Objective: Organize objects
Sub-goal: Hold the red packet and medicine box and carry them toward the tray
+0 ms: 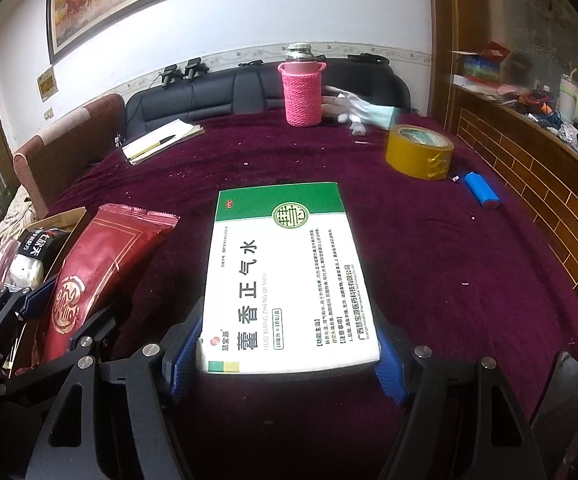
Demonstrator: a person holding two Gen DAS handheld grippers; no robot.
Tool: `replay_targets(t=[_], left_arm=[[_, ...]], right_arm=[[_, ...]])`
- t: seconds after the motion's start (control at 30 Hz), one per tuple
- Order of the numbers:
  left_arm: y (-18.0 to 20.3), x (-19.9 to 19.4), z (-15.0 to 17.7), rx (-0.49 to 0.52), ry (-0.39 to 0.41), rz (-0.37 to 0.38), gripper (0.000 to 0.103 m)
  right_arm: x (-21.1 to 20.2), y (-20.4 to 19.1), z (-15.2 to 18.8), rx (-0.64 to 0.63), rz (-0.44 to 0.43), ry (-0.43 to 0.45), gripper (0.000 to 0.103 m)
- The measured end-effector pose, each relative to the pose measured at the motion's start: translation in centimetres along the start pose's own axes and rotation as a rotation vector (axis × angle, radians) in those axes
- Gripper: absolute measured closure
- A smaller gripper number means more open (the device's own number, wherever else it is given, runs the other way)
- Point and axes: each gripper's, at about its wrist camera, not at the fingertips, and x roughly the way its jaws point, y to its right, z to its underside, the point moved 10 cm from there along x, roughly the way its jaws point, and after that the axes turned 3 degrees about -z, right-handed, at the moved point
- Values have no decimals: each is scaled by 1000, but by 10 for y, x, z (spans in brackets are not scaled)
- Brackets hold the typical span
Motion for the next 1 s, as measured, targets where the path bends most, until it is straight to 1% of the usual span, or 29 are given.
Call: replay_targets(t=[0.23,0.6,1.0], left_arm=[[-4,-3,0,-10,9,-4,49],[-13,-18,-4,-34,35,16,49],[-35,-32,-5,-78,60,5,48]], right_arm=[[-7,3,-2,7,8,8,26],[-22,4,-8,4,21,27,26],[-24,-20,-12,-36,3,25,26]])
